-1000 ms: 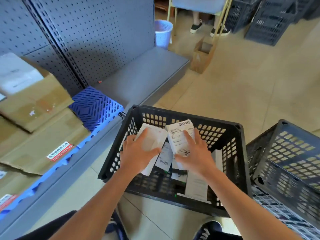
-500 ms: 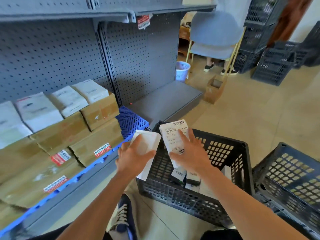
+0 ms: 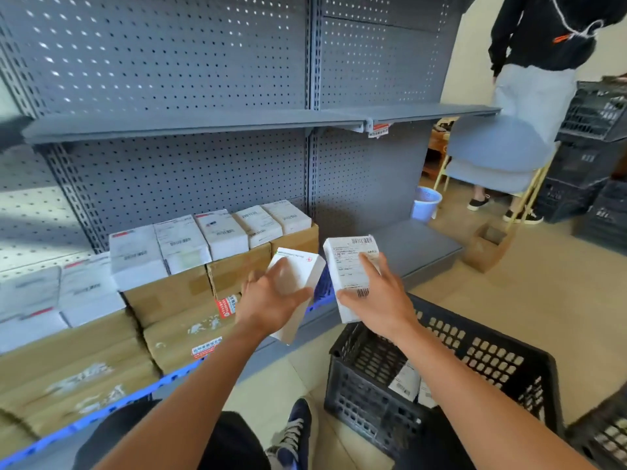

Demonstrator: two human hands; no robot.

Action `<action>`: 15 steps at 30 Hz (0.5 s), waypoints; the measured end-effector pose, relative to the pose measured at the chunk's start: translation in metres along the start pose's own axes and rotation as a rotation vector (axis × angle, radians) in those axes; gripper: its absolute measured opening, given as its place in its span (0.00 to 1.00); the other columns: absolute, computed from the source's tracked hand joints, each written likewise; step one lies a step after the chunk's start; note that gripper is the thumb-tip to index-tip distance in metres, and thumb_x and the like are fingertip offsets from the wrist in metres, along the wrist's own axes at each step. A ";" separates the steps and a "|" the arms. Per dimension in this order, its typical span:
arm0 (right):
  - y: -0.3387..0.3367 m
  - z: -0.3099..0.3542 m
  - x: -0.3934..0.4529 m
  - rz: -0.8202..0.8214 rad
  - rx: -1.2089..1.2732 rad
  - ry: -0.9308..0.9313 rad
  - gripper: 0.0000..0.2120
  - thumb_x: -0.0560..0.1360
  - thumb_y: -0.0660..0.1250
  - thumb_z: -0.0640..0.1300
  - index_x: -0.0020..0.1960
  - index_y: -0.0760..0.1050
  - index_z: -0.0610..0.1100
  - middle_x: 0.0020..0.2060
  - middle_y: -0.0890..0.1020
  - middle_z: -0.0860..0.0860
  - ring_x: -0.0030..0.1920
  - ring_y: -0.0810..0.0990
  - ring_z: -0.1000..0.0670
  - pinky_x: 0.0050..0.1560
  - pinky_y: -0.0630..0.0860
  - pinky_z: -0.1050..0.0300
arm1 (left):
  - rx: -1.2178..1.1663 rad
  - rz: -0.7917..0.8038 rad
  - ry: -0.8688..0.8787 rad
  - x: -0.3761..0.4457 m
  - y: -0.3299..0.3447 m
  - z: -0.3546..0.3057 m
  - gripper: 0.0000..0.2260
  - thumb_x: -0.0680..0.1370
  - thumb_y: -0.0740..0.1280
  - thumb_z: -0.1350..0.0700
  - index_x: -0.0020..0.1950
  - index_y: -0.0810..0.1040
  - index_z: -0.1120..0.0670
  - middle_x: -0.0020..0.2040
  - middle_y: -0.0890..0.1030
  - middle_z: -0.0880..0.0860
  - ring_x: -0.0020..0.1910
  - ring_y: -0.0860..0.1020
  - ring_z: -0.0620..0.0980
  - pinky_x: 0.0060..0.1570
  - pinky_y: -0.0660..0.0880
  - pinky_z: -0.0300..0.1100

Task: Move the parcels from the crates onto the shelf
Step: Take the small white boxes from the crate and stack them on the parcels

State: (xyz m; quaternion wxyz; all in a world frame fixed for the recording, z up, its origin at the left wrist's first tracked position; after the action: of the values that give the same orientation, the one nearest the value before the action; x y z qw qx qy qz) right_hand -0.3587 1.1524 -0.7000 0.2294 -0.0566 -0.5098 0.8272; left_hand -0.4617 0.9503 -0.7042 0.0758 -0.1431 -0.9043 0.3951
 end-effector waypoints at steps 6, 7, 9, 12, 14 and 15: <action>0.010 0.053 0.009 0.023 0.039 -0.094 0.44 0.71 0.65 0.69 0.81 0.53 0.57 0.79 0.50 0.56 0.73 0.62 0.42 0.66 0.73 0.42 | 0.018 -0.112 -0.057 -0.013 -0.060 0.029 0.43 0.63 0.66 0.24 0.76 0.64 0.36 0.70 0.72 0.52 0.69 0.71 0.56 0.65 0.73 0.55; 0.012 0.063 0.010 0.029 0.042 -0.109 0.44 0.72 0.65 0.68 0.81 0.53 0.56 0.80 0.50 0.56 0.74 0.62 0.42 0.66 0.73 0.43 | 0.029 -0.129 -0.063 -0.016 -0.069 0.033 0.42 0.64 0.67 0.25 0.76 0.64 0.36 0.70 0.72 0.52 0.69 0.71 0.56 0.65 0.73 0.55; 0.017 0.083 0.010 0.039 0.058 -0.148 0.43 0.73 0.67 0.67 0.81 0.53 0.55 0.80 0.50 0.56 0.74 0.62 0.43 0.65 0.72 0.44 | 0.058 -0.167 -0.077 -0.024 -0.087 0.042 0.39 0.68 0.69 0.28 0.76 0.64 0.37 0.70 0.72 0.52 0.69 0.71 0.56 0.65 0.72 0.55; 0.027 0.111 0.009 0.067 0.076 -0.188 0.44 0.72 0.66 0.68 0.82 0.53 0.56 0.81 0.49 0.56 0.77 0.59 0.43 0.69 0.70 0.42 | 0.085 -0.227 -0.090 -0.033 -0.111 0.055 0.37 0.70 0.70 0.30 0.77 0.65 0.38 0.69 0.72 0.53 0.68 0.70 0.56 0.65 0.72 0.55; 0.035 0.129 0.007 0.092 0.068 -0.217 0.44 0.72 0.66 0.68 0.82 0.52 0.57 0.82 0.48 0.55 0.79 0.56 0.42 0.71 0.68 0.40 | 0.077 -0.248 -0.104 -0.040 -0.125 0.065 0.37 0.70 0.70 0.31 0.77 0.65 0.39 0.69 0.72 0.53 0.67 0.71 0.56 0.64 0.73 0.55; 0.040 0.137 0.007 0.103 0.064 -0.233 0.44 0.73 0.66 0.67 0.82 0.52 0.57 0.82 0.47 0.54 0.79 0.55 0.42 0.72 0.67 0.39 | 0.069 -0.258 -0.114 -0.044 -0.132 0.070 0.37 0.70 0.70 0.31 0.77 0.65 0.39 0.69 0.72 0.53 0.67 0.71 0.55 0.64 0.74 0.55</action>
State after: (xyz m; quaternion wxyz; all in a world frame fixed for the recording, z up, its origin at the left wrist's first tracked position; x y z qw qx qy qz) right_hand -0.4224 1.0280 -0.6686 0.1277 0.0213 -0.5027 0.8547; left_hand -0.4634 0.8024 -0.6554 0.0792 0.0000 -0.9039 0.4204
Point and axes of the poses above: each hand's wrist, its own x-axis towards the middle knuckle, its own y-axis out of the palm, z = x × y, the point moved 1 cm from there along x, towards the middle knuckle
